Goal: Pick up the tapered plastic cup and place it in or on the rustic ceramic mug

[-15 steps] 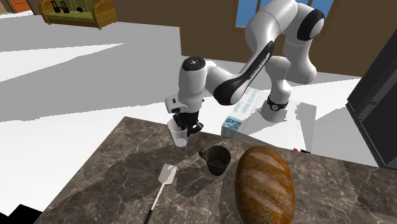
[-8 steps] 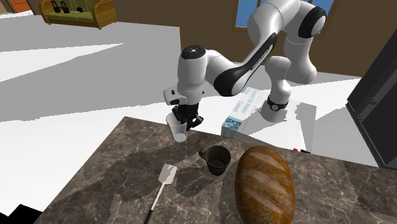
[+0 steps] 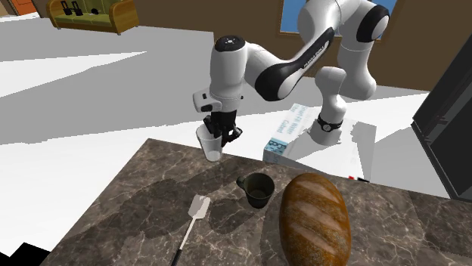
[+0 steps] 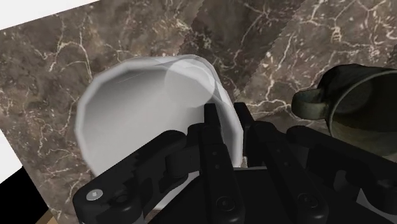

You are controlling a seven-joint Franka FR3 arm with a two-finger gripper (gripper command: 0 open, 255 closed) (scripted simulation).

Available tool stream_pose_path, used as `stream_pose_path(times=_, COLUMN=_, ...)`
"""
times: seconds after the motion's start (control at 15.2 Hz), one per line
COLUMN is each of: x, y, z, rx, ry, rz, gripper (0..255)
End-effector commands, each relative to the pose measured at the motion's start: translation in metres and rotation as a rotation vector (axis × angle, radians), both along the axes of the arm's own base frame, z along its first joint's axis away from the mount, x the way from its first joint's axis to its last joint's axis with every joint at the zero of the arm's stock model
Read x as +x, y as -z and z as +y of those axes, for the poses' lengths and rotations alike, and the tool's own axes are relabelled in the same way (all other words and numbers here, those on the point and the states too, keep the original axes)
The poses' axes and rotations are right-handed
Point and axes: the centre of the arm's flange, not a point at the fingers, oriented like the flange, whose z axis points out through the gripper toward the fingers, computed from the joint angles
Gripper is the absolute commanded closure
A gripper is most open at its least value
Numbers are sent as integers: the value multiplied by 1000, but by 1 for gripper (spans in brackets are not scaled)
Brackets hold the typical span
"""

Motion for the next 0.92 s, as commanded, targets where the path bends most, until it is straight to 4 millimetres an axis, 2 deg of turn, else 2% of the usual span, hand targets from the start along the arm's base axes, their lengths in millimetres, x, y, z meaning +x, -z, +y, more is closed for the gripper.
stream_pose_path(times=0.0, x=0, y=-10, z=0, rx=0, ry=0, rz=0, gripper=255)
stream_pose_path(times=0.86, x=0, y=-75, z=0, rx=0, ry=0, rz=0, gripper=255)
